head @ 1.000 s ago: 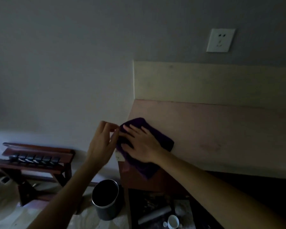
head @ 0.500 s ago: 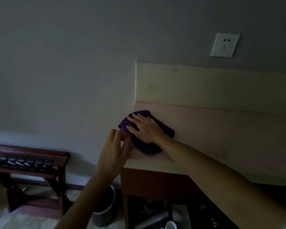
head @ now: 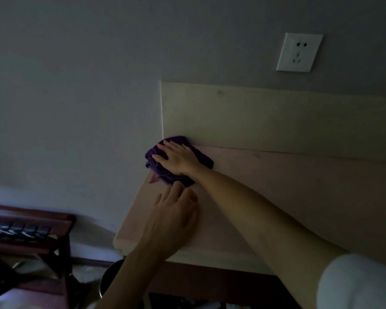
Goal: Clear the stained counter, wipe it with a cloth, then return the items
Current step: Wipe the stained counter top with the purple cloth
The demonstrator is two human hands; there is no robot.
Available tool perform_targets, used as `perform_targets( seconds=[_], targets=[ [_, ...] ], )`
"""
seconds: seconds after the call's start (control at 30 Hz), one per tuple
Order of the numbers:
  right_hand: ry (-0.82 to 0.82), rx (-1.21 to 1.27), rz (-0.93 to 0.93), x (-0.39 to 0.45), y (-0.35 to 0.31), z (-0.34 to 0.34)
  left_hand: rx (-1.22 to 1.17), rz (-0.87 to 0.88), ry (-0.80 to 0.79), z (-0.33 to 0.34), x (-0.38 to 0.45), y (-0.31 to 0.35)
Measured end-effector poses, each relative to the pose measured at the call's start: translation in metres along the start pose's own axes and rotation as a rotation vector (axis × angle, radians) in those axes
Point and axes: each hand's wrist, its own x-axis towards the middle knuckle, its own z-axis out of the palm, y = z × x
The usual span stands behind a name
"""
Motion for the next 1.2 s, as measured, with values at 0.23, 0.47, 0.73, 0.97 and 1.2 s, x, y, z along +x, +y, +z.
perform_targets(
  seconds=[0.23, 0.47, 0.73, 0.97, 1.2],
  targets=[
    [-0.025, -0.056, 0.066, -0.056, 0.099, -0.025, 0.042, 0.072, -0.065, 0.014, 0.011, 0.045],
    [0.003, -0.083, 0.165, -0.146, 0.225, -0.061, -0.006, 0.198, -0.248, 0.046, 0.047, 0.13],
    [0.039, -0.083, 0.291, -0.255, 0.37, -0.104, 0.03, 0.257, -0.281, 0.078, 0.069, 0.17],
    [0.079, -0.113, 0.556, -0.339, 0.464, -0.135, 0.039, 0.23, -0.244, 0.077, 0.063, 0.172],
    [0.078, -0.14, 0.856, -0.379, 0.474, -0.144, 0.092, 0.242, -0.241, 0.079, 0.062, 0.171]
  ],
)
